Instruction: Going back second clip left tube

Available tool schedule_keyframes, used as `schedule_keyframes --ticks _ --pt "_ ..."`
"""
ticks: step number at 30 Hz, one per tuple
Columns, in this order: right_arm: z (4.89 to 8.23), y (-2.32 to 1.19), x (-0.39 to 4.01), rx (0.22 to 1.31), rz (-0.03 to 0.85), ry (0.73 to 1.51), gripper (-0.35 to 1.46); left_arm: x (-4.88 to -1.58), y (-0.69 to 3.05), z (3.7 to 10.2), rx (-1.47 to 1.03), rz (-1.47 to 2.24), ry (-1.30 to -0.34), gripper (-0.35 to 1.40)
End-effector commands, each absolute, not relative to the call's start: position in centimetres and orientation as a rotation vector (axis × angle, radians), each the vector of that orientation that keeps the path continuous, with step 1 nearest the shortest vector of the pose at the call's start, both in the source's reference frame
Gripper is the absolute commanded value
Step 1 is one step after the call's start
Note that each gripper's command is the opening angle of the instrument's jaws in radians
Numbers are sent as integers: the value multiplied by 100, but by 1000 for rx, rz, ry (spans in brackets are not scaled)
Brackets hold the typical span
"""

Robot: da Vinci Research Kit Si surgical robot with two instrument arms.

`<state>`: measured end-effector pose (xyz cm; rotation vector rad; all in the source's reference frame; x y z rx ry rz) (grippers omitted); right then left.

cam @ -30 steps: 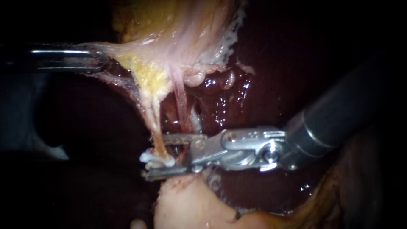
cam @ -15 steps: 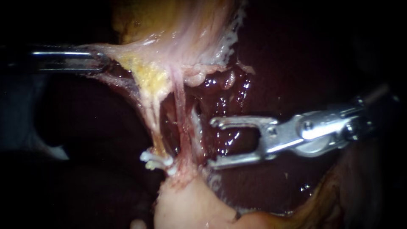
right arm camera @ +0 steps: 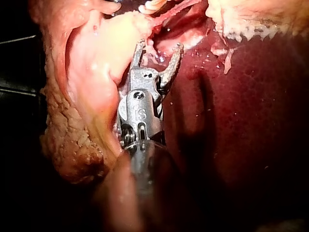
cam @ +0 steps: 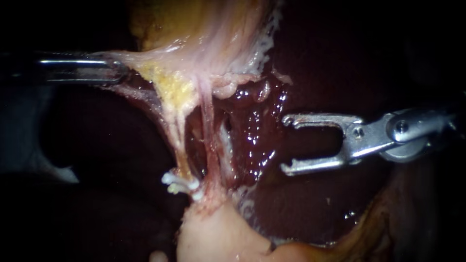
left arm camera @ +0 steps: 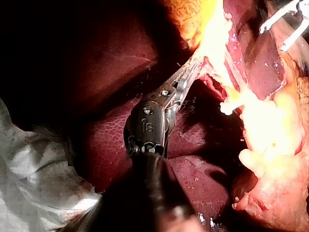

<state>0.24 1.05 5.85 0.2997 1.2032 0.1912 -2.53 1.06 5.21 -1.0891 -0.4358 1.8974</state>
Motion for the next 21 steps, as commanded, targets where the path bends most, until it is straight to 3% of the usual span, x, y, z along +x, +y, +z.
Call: schedule_keyframes --ticks 1,11,21 --pt "586 104 24 301 192 1202 50 -256 106 523 -1089 1898 -437 -35" --pt "586 104 24 301 192 1202 50 -282 98 557 -1102 1907 -443 -35" --pt "585 103 25 301 192 1202 50 -285 98 564 -1105 1916 -441 -35"
